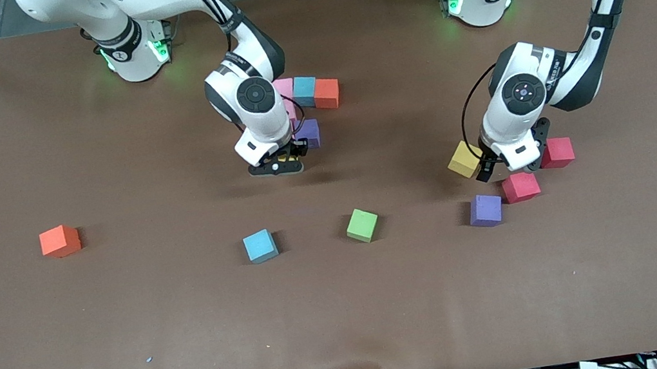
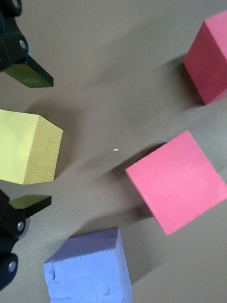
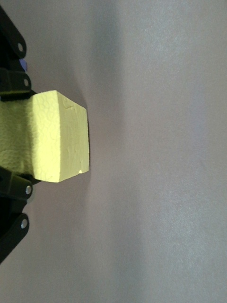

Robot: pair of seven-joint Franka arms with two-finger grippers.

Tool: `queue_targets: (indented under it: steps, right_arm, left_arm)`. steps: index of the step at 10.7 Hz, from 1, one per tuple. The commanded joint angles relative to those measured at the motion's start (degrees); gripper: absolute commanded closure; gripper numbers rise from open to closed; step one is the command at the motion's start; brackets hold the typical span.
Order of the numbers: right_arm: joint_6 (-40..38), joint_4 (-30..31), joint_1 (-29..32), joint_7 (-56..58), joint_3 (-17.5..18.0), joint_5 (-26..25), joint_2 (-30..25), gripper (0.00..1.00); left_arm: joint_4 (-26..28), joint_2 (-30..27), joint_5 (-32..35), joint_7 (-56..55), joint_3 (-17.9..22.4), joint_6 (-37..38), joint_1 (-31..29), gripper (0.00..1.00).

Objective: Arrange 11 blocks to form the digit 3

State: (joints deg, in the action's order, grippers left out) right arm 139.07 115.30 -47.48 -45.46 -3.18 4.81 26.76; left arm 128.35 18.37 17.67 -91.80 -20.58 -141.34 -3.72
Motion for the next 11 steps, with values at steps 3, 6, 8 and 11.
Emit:
queue_targets:
  steps: [3, 6, 8, 11]
  right_arm:
    - [1.6, 2.1, -1.7, -3.4, -0.4, -1.0, -1.6, 1.00]
    - [1.6, 2.6, -1.7, -3.7, -0.4, -3.0, -1.5, 1.00]
    - [1.7, 2.6, -1.7, -3.7, -0.4, -3.2, -1.4, 1.00]
    - [2.3, 2.6, -1.7, -3.8, -0.4, -3.2, -1.0, 1.00]
  left_arm:
    - [1.9, 1.1, 0.3, 1.0, -0.8, -3.6, -0.2, 0.00]
    - [2.1, 2.7, 0.3, 1.0, -0.8, -4.6, 0.0, 0.00]
    - [1.9, 3.4, 0.3, 0.7, -0.9, -4.9, 0.0, 0.00]
    - [2.0, 4.2, 0.3, -0.7, -1.1, -4.7, 0.5, 0.80]
